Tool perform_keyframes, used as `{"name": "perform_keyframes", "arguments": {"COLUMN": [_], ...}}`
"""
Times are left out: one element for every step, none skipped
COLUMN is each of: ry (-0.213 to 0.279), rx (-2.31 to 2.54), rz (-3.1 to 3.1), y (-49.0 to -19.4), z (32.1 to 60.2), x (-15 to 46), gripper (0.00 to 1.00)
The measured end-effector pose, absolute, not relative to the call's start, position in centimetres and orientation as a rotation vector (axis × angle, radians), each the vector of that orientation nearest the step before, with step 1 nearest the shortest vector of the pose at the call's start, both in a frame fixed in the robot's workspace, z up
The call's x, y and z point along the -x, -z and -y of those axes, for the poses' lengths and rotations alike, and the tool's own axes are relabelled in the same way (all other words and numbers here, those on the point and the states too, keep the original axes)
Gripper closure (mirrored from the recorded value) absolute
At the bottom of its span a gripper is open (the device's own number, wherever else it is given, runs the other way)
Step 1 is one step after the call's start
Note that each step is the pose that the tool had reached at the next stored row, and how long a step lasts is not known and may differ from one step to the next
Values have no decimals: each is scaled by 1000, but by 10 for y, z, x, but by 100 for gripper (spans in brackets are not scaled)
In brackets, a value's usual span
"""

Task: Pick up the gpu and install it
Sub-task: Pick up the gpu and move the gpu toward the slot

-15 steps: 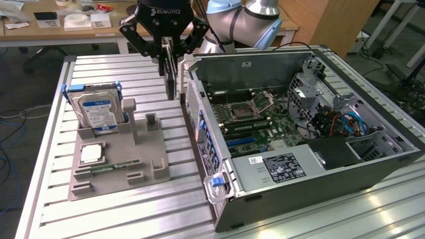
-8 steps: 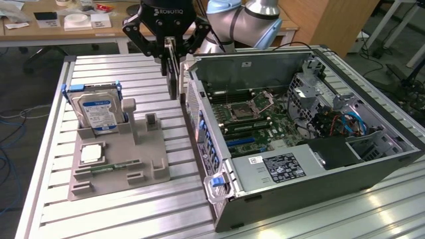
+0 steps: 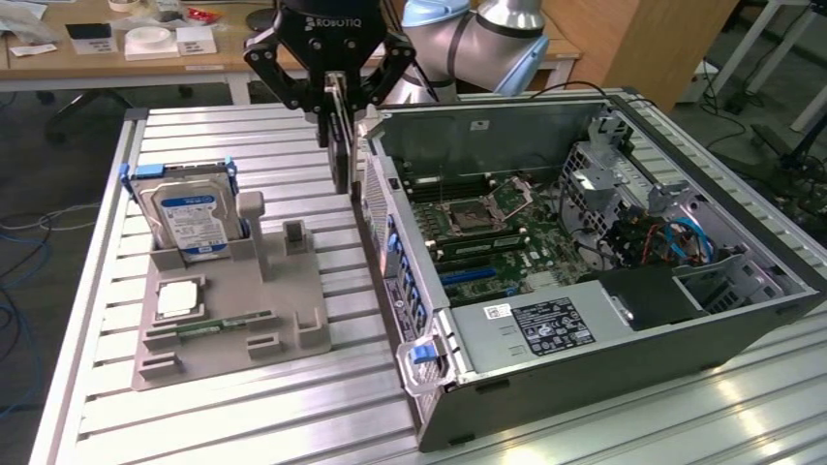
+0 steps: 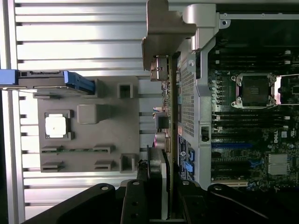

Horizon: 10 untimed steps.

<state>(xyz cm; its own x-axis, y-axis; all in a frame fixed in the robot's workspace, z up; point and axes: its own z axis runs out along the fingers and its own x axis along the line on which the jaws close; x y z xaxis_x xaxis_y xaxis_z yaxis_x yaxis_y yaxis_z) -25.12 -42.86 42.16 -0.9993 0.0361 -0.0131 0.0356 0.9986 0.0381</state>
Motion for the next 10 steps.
{"name": "perform_keyframes", "arguments": {"ry": [-59,-59,-59,-59,-59,-59,-59,-59,-59,-59], "rx": [-56,-56,-56,-56,-56,-56,-56,-56,-56,-56], "rz": [-3127,-3127,-3127,-3127,-3127,-3127,-3127,-3127,-3127,-3127], "y": [-422,-422,-422,-422,-422,-422,-422,-422,-422,-422], "z": [429,429,429,429,429,429,429,429,429,429], "x": [251,250,250,249,249,248,247,247,246,245], "gripper": [72,72,72,72,72,72,72,72,72,72]}}
